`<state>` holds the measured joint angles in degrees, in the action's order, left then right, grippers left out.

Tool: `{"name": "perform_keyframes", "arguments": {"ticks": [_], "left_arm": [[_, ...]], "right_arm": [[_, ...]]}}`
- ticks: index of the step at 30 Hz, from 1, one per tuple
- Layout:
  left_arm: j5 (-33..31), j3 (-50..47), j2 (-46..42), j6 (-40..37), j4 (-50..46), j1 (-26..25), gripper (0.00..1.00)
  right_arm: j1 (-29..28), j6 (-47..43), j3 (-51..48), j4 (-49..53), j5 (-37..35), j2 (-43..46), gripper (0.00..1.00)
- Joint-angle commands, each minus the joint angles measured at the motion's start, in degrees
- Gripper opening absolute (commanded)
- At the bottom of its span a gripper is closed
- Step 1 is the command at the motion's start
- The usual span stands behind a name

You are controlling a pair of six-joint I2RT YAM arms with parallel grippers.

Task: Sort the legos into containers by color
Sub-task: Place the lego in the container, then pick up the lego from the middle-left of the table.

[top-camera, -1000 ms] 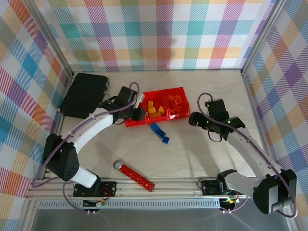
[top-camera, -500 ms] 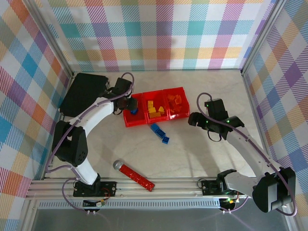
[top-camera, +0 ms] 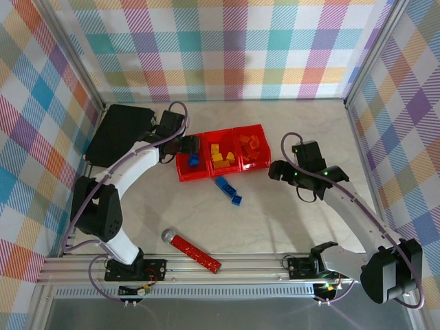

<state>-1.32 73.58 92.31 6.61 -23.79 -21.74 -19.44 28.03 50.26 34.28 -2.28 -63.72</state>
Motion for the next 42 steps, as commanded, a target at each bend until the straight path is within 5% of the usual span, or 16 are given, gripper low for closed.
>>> {"name": "perform_keyframes", "arguments": {"ticks": [1, 10, 21, 27, 42], "left_arm": [[1.4, -1.9, -6.1, -0.3, -1.3, -1.8, 0.73], [-3.8, -11.1, -14.1, 6.3, -7.9, -16.3, 0.87], [-11.5, -4.9, 0.3, 23.9, -12.6, -34.3, 0.94], [-10.3, 0.1, 9.6, 23.0, -12.3, -37.7, 1.00], [-8.1, 2.7, 17.2, 23.3, -10.0, -37.9, 1.00]], "right_arm": [[0.3, -0.5, 1.0, -0.3, 0.7, 0.5, 0.84], [0.3, 0.7, 0.2, -0.4, 1.2, 1.2, 0.85], [0.3, 1.8, -0.4, 0.5, -1.2, 3.9, 0.85], [0.3, 1.3, -1.0, 2.4, -2.6, 5.6, 0.88], [0.5, 0.2, -1.7, 3.9, -4.6, 5.9, 0.99]]}}
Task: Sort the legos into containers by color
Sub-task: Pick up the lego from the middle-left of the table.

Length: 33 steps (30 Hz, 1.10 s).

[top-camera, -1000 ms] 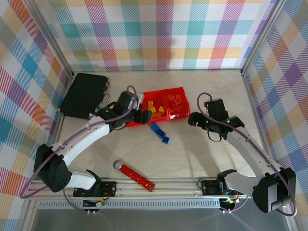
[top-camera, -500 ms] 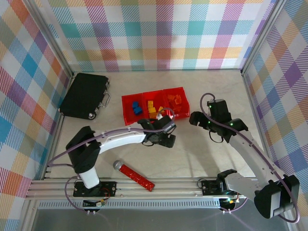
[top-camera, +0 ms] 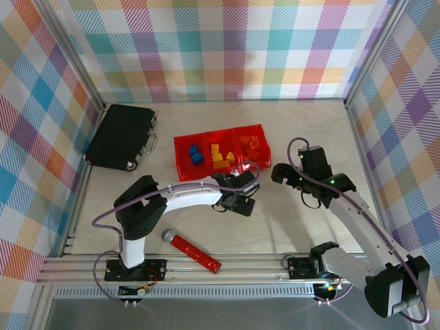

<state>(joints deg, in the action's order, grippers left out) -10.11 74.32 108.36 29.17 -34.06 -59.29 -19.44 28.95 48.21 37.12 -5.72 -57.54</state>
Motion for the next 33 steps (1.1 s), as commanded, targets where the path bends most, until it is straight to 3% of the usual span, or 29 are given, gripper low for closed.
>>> {"name": "perform_keyframes", "arguments": {"ticks": [1, 15, 33], "left_arm": [[0.8, 2.2, 1.4, 0.7, 0.3, -0.3, 1.00], [2.2, 5.7, 6.2, 1.4, 1.2, -0.3, 0.95], [-1.1, 7.1, 8.5, 3.9, -1.2, 0.8, 0.53]], "right_arm": [[0.6, -0.7, 0.3, 1.0, -1.2, -0.2, 0.99], [1.4, -0.9, 0.2, 1.5, -0.8, 0.9, 0.99], [1.4, -1.4, -0.3, 2.7, -2.0, 2.1, 0.99]]}}
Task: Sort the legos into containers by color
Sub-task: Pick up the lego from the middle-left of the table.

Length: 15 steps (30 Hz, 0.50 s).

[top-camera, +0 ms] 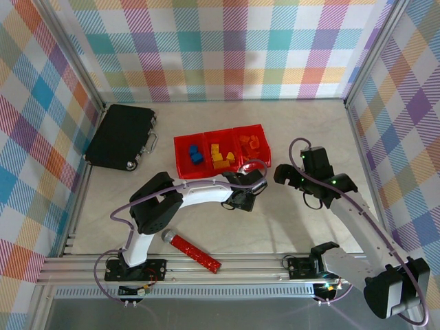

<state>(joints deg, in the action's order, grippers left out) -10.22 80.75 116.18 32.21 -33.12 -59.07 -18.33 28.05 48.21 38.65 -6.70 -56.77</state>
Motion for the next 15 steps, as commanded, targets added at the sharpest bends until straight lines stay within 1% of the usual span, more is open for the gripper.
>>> {"name": "perform_keyframes", "arguments": {"ticks": [1, 8, 12, 15], "left_arm": [[-1.0, 0.5, 0.6, 0.9, -2.1, 0.7, 0.51], [-0.5, -1.1, -2.9, -0.4, -0.1, 0.7, 0.36], [-2.1, -3.4, -9.0, -2.1, 2.6, 0.5, 0.33], [-5.1, -2.9, -13.3, -4.4, 1.2, 0.5, 0.33]], "right_arm": [[0.4, -0.5, -0.5, 1.2, -1.0, 1.4, 0.99], [0.4, 0.0, -0.6, 1.0, -1.3, 1.7, 0.99], [0.4, 0.1, -0.4, 0.7, -1.3, 1.4, 0.99], [0.4, 0.4, -0.3, 0.1, -1.2, 1.1, 0.99]]}}
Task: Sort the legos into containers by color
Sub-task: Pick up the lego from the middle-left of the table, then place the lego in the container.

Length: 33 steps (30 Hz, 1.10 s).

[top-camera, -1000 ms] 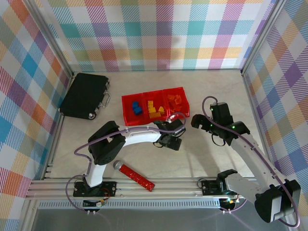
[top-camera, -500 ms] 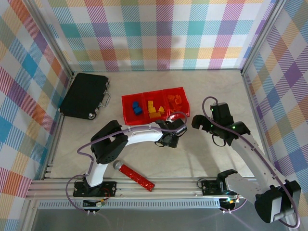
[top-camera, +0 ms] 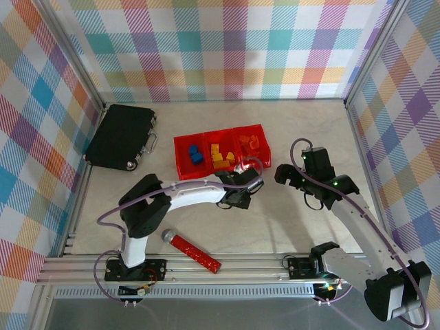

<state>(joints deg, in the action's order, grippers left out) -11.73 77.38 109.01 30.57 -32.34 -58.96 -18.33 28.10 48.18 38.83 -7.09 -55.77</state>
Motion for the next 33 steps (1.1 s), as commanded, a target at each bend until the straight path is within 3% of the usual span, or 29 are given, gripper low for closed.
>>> {"name": "perform_keyframes", "arguments": {"ticks": [1, 7, 14, 21, 27, 33], "left_arm": [[-4.7, 1.0, -7.3, -3.9, -0.4, 0.5, 0.33], [-11.2, 5.1, -13.0, -8.3, -7.9, 3.6, 0.32], [-11.7, 4.4, -15.6, -10.0, -10.9, 16.1, 0.35], [-8.0, 6.7, -12.4, -12.0, -11.1, 27.1, 0.35], [-5.6, 9.1, -7.1, -11.7, -10.9, 31.0, 0.36], [-4.0, 10.8, -2.7, -11.5, -10.5, 31.5, 0.36]], "right_arm": [[0.3, 0.5, -0.3, -0.3, -0.7, 0.0, 0.99], [0.4, 0.6, 0.3, -1.3, 0.5, -1.8, 0.99], [0.4, 0.0, 1.1, -2.2, 1.7, -3.8, 0.99], [0.4, -0.4, 1.0, -2.2, 1.9, -4.2, 0.99], [0.4, 0.3, -0.6, -2.4, 2.0, -3.2, 0.99], [0.4, -0.4, -0.3, -2.6, 2.1, -4.1, 0.99]]}}
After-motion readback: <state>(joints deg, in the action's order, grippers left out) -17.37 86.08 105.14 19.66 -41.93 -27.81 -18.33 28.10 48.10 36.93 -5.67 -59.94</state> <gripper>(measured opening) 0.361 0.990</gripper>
